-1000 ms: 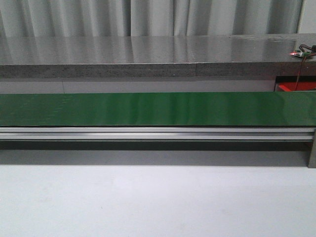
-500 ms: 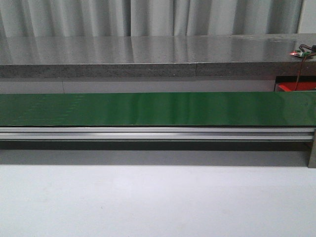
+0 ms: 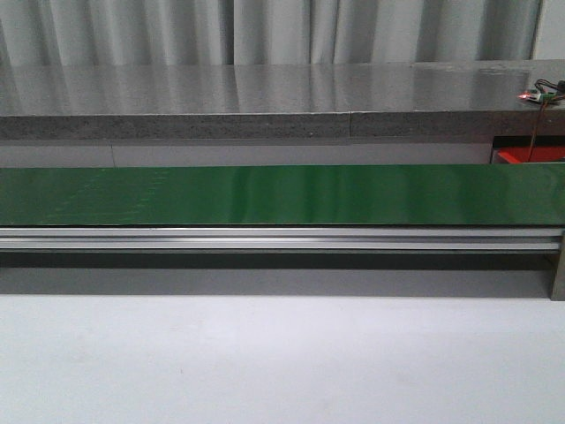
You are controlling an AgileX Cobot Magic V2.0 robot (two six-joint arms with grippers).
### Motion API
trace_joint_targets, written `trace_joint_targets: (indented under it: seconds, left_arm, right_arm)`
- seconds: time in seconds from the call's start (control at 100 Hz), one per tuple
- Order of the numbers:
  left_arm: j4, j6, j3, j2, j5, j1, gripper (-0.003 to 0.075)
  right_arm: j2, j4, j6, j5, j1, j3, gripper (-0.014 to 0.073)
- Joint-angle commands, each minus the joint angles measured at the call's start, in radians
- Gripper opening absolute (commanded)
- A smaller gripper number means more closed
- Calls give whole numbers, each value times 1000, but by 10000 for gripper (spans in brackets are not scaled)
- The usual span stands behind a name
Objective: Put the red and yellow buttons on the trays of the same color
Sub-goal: 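Move the left gripper down over the red push-buttons on the table, then grasp a red push-button with the left gripper and lift it over the belt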
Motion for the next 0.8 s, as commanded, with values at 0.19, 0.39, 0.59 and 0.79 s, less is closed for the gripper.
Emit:
trace_joint_targets:
  seconds: [0.19,0.39,0.59,0.79]
  left_arm:
    - [-5,15,-117,145,127,14,689]
    - [9,15,-124,203,156,81,691]
    - [-19,60,-124,252,188,202,691]
    - [-114,145,-124,300,170,240,690]
  right_arm:
    - [-19,-2,-4,-73,-3,-19,-72]
    - [-19,-2,-4,-73,-3,-19,-72]
    - [-19,-2,-4,-73,-3,-19,-72]
    - [-19,-2,-4,-73,-3,-19,-72]
